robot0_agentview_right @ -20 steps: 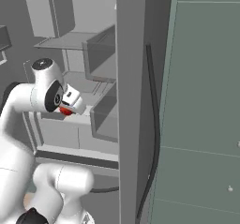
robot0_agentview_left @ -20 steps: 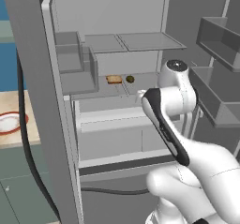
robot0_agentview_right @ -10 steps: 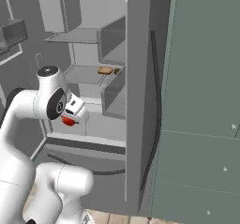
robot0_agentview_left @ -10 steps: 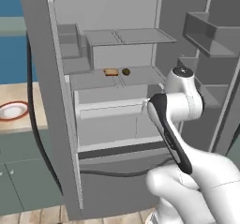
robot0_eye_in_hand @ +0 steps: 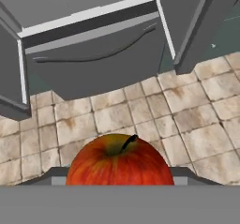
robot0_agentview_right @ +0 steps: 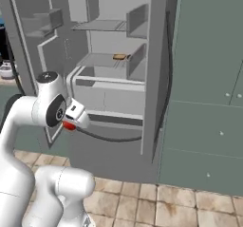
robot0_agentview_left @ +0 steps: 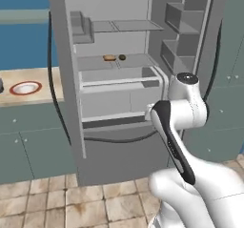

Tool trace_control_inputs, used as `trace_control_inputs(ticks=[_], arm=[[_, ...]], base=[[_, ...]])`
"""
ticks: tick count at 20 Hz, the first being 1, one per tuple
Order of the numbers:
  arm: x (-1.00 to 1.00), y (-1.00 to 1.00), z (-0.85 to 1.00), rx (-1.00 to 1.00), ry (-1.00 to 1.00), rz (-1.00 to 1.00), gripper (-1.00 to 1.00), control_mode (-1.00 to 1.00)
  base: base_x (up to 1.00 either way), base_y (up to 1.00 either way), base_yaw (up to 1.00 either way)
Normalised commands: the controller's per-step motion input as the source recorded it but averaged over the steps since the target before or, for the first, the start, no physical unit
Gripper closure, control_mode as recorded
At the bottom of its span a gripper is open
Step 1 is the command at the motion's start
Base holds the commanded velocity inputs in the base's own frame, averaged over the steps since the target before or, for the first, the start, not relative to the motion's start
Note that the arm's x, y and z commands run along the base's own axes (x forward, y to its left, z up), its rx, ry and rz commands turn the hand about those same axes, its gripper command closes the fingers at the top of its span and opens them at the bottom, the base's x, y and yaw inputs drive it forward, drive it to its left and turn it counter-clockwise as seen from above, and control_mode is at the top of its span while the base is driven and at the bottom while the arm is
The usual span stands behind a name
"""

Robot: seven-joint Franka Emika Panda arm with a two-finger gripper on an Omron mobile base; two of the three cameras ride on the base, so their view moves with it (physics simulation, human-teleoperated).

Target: Pick the apple and kiwi from the fridge and place them on the plate next to the blender to make a fruit smoothie.

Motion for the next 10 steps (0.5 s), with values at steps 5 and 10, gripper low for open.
trace_control_inputs(ticks=[5, 10], arm=[[0.0, 0.0, 0.0, 0.0, 0.0, 0.0, 1.0, 1.0], [0.0, 0.0, 0.0, 0.0, 0.0, 0.0, 1.0, 1.0]], base=[[-0.58, 0.8, 0.06], [-0.11, 1.0, 0.11]])
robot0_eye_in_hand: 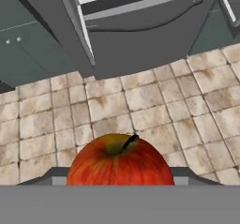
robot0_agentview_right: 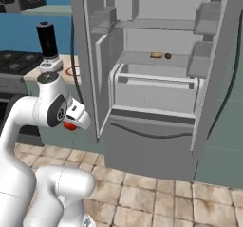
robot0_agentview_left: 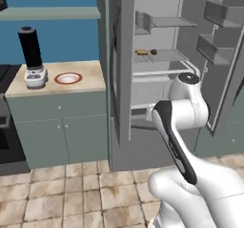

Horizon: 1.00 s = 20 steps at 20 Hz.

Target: Pick the apple and kiwi from the fridge and place them on the plate next to the blender to make a fruit smoothie.

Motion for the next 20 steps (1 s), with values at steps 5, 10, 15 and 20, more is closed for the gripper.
trace_control_inputs(ticks=[5, 10, 15, 20], arm=[[0.0, 0.0, 0.0, 0.0, 0.0, 0.0, 1.0, 1.0], [0.0, 0.0, 0.0, 0.0, 0.0, 0.0, 1.0, 1.0], [0.0, 0.0, 0.0, 0.0, 0.0, 0.0, 1.0, 1.0], [0.0, 0.0, 0.0, 0.0, 0.0, 0.0, 1.0, 1.0]], base=[[0.02, 1.0, 0.06], [0.61, 1.0, -0.02], [0.45, 1.0, 0.07], [0.21, 1.0, 0.37]])
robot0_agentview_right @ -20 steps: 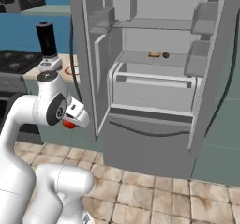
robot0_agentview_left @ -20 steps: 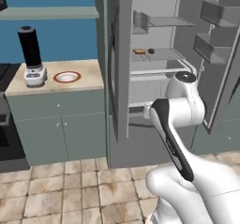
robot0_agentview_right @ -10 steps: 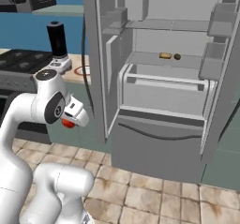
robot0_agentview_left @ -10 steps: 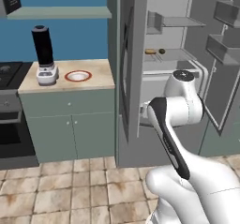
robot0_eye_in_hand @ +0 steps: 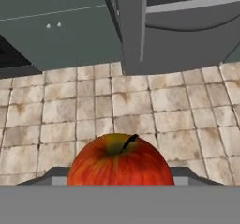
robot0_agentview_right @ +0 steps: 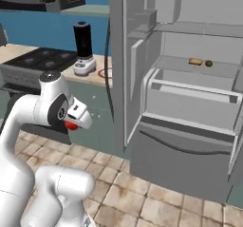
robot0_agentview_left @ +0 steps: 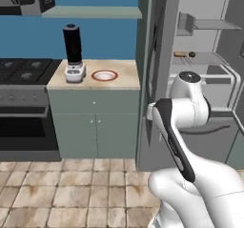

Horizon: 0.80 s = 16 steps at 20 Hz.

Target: Pick the apple and kiwi from the fridge and place them on the plate next to the blender to make a fruit smoothie.

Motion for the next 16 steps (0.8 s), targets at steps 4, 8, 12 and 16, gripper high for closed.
trace_control_inputs(ticks=[4, 8, 12, 16], arm=[[0.0, 0.0, 0.0, 0.0, 0.0, 0.0, 1.0, 1.0], [0.0, 0.0, 0.0, 0.0, 0.0, 0.0, 1.0, 1.0], [0.0, 0.0, 0.0, 0.0, 0.0, 0.0, 1.0, 1.0], [0.0, 0.0, 0.0, 0.0, 0.0, 0.0, 1.0, 1.0]], base=[[0.34, 1.0, 0.36], [0.97, 0.97, 0.13], [0.99, 0.63, 0.28], [0.8, 0.42, 0.12]])
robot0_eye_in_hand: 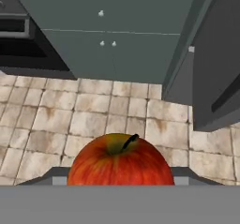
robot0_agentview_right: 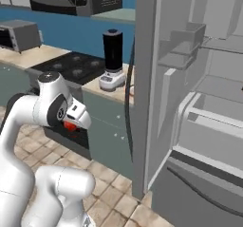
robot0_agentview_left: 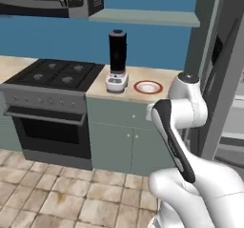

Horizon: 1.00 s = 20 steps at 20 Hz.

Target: Pick the apple and kiwi from the fridge and place them on the plate next to the blender to make a fruit smoothie.

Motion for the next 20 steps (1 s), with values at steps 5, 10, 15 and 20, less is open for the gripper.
trace_control_inputs(ticks=[5, 10, 15, 20], arm=[[0.0, 0.0, 0.0, 0.0, 0.0, 0.0, 1.0, 1.0], [0.0, 0.0, 0.0, 0.0, 0.0, 0.0, 1.0, 1.0], [0.0, 0.0, 0.0, 0.0, 0.0, 0.0, 1.0, 1.0], [0.0, 0.0, 0.0, 0.0, 0.0, 0.0, 1.0, 1.0]], base=[[0.35, 0.94, -0.5], [0.6, 0.97, -0.51], [0.84, 1.0, -0.3], [0.68, 0.34, -0.12]])
